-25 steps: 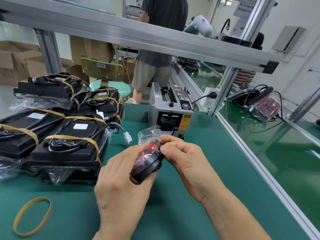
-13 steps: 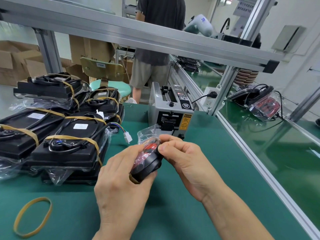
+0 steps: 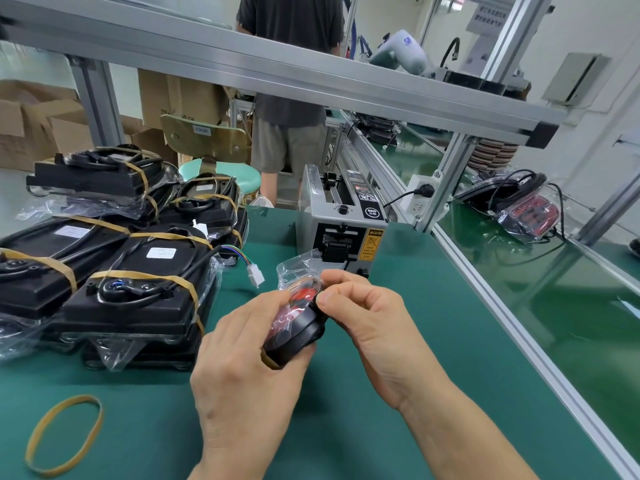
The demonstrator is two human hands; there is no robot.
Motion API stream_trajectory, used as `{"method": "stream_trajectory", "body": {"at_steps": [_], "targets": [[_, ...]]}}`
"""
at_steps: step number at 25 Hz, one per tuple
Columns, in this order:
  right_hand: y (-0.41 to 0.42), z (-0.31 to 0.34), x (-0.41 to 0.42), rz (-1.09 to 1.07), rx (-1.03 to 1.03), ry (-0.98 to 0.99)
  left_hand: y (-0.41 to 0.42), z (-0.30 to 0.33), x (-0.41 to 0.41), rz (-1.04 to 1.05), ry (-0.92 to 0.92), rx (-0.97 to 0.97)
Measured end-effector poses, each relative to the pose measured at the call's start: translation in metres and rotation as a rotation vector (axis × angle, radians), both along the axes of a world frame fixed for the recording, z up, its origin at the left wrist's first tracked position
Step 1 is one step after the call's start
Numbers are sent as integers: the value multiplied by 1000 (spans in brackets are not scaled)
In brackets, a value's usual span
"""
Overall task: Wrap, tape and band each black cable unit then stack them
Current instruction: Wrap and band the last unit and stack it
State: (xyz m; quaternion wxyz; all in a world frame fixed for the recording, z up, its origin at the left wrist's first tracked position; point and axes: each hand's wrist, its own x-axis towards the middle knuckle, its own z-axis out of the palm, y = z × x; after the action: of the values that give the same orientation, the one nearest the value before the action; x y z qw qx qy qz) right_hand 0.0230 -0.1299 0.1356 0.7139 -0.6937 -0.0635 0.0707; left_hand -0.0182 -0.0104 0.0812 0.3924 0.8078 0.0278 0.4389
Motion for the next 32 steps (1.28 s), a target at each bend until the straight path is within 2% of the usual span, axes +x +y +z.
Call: {"method": "stream_trajectory", "body": {"at_steps": [10, 15, 19, 26, 32], "targets": [[0, -1, -2, -36, 19, -15, -4, 2, -1, -4, 13, 2], [-1, -3, 0, 3, 129, 90, -2, 3, -2, 1, 45, 5], [0, -3, 1, 15, 105, 81, -1, 1, -2, 0, 87, 8], [1, 0, -4, -8, 20, -37, -3, 3, -2, -14, 19, 7], [-1, -3, -4, -25, -54, -77, -4, 1, -2, -3, 36, 11]]}}
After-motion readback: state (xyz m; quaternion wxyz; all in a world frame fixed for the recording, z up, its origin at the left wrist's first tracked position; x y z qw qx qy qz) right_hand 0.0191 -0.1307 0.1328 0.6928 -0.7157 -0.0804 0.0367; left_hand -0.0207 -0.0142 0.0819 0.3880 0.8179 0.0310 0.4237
